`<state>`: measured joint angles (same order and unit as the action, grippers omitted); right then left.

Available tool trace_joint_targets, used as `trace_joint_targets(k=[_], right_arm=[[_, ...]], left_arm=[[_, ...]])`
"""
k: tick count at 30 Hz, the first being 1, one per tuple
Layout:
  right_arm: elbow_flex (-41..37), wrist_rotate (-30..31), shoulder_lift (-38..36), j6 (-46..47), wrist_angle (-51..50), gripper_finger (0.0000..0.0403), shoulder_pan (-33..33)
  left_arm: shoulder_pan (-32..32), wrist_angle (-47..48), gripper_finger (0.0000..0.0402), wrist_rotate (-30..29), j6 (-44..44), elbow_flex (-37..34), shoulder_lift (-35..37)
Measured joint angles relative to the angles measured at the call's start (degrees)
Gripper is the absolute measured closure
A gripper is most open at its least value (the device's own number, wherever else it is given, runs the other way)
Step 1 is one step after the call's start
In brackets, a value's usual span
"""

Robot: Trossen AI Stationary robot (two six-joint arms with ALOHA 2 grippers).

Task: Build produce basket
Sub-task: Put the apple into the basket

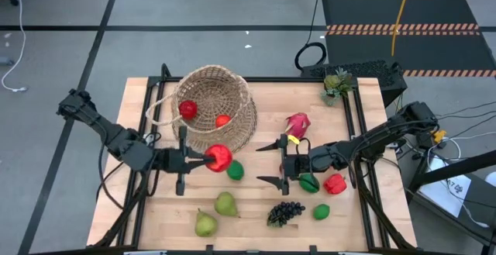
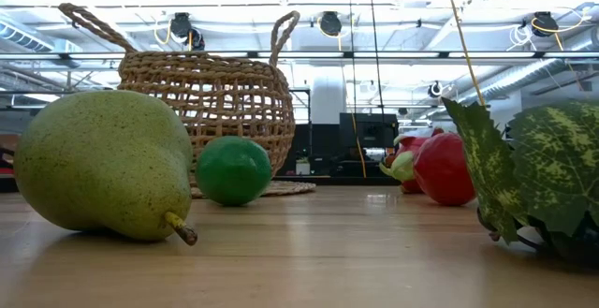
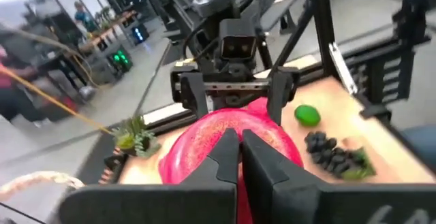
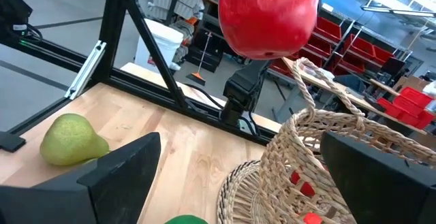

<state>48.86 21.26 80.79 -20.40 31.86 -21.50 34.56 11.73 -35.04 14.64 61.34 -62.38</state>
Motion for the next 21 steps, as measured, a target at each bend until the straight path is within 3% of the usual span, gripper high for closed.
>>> trace_joint_targets(k=[7,15,21], right_arm=[[0.0,0.1,0.0,0.0,0.0,0.0004,0.0],[0.0,0.1,0.0,0.0,0.0,0.0004,0.0],[0.0,0.1,0.0,0.0,0.0,0.0004,0.0]], left_arm=[[3.1,0.0,0.0398,-8.6,10.9,0.0,-2.3],[4.6,0.0,0.0397,-9.2,23.1,0.0,-5.5],[4.6,-0.3,0.0399,-9.1,27.7,0.0,-6.8]])
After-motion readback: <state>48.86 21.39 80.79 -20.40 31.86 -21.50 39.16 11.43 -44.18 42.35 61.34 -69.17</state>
